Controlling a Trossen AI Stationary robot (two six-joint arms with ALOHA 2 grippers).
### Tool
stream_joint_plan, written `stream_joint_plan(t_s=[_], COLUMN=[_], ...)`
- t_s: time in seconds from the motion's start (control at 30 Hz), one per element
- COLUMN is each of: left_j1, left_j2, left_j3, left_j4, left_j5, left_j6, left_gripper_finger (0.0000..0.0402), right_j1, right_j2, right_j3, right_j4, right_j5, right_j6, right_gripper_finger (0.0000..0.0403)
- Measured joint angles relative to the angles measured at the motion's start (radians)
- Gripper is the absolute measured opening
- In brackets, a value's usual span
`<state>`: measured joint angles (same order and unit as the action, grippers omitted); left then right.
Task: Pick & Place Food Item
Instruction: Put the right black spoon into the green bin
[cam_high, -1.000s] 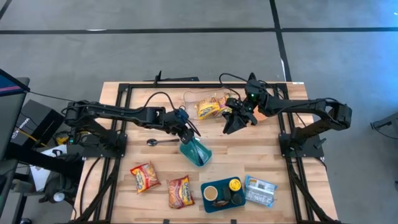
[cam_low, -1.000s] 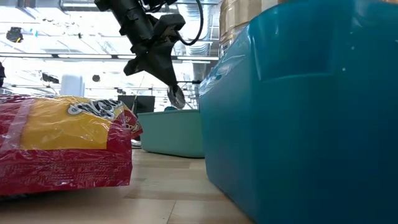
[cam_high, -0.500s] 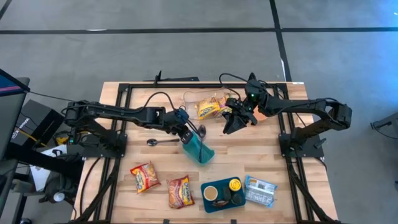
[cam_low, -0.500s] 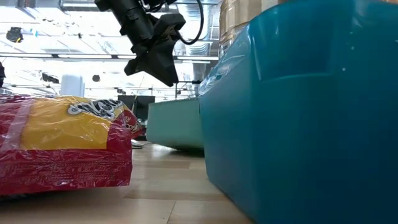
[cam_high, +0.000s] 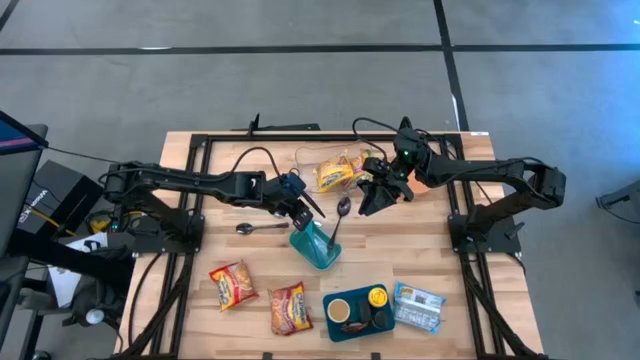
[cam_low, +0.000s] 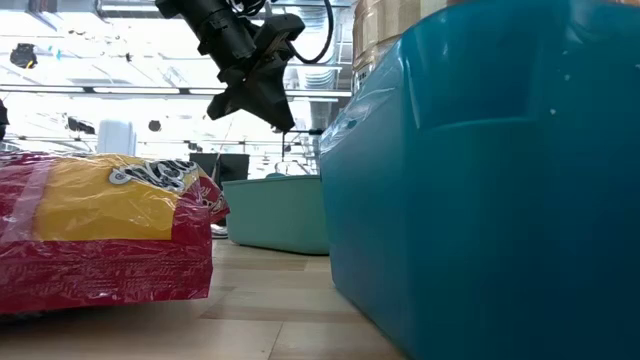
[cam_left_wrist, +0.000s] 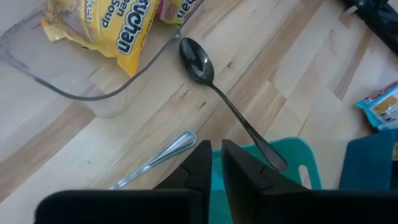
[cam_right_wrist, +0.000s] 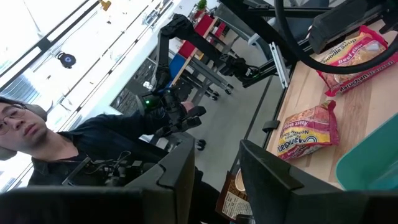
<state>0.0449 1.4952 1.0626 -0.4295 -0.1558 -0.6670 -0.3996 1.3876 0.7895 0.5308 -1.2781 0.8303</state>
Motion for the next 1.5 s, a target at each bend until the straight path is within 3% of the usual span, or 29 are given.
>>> stream_joint_plan(t_s=[0.23, 0.53, 0.93, 1.37, 1.5], left_j1=[0.0, -0.012, -0.111, -0.175, -0.188], left_j2=[0.0, 0.0, 0.0, 0.0, 0.0], left_j3=[0.0, 0.0, 0.0, 0.0, 0.0], left_j4=[0.076, 0.303, 0.575, 0.612, 0.613], left_j5=[0.0, -0.025, -0.215, -0.354, -0.388], left_j6=[-0.004, -0.103, -0.105, -0.109, -0.109], left_gripper_finger=[0.0002, 0.0001, 0.0, 0.0, 0.0], right_j1=[-0.005, -0.044, -0.082, -0.172, -0.206], right_j2=[0.0, 0.0, -0.028, -0.209, -0.26], right_j3=[0.0, 0.0, 0.0, 0.0, 0.0], right_j4=[0.0, 0.0, 0.0, -0.011, -0.096], right_j5=[0.0, 0.003, 0.001, 0.024, 0.056], right_j6=[0.0, 0.007, -0.008, -0.02, -0.077], right_gripper_finger=[0.012, 0.0111, 0.0015, 0.0003, 0.0001])
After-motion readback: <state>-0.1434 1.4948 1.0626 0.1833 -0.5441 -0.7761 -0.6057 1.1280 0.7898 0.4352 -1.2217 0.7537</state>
